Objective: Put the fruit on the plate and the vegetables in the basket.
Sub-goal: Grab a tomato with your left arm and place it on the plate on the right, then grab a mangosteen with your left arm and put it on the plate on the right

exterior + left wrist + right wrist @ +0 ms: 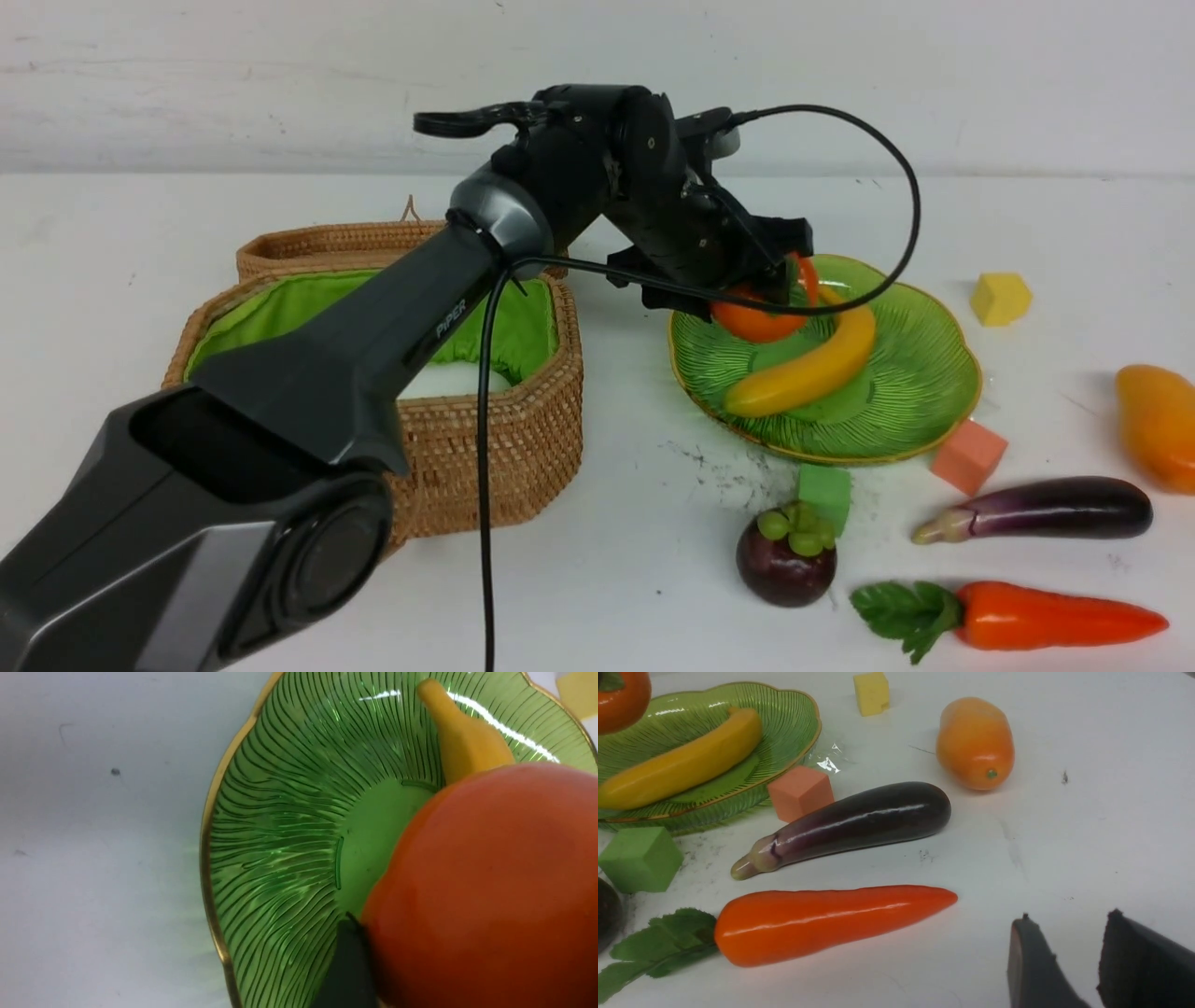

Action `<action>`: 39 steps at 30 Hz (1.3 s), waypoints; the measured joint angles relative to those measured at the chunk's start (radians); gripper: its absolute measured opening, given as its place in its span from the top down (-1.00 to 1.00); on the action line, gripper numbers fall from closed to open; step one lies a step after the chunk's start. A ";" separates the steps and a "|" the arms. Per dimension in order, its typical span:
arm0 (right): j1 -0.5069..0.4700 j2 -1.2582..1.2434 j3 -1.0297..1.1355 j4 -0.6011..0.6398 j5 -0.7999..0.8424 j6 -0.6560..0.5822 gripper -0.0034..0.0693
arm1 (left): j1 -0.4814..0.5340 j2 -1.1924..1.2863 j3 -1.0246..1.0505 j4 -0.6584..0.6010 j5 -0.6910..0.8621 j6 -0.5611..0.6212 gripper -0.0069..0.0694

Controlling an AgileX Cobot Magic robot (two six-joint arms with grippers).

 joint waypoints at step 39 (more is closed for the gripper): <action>0.000 0.000 0.000 -0.001 0.000 0.000 0.24 | -0.265 -0.675 0.932 0.229 -0.120 0.226 -0.79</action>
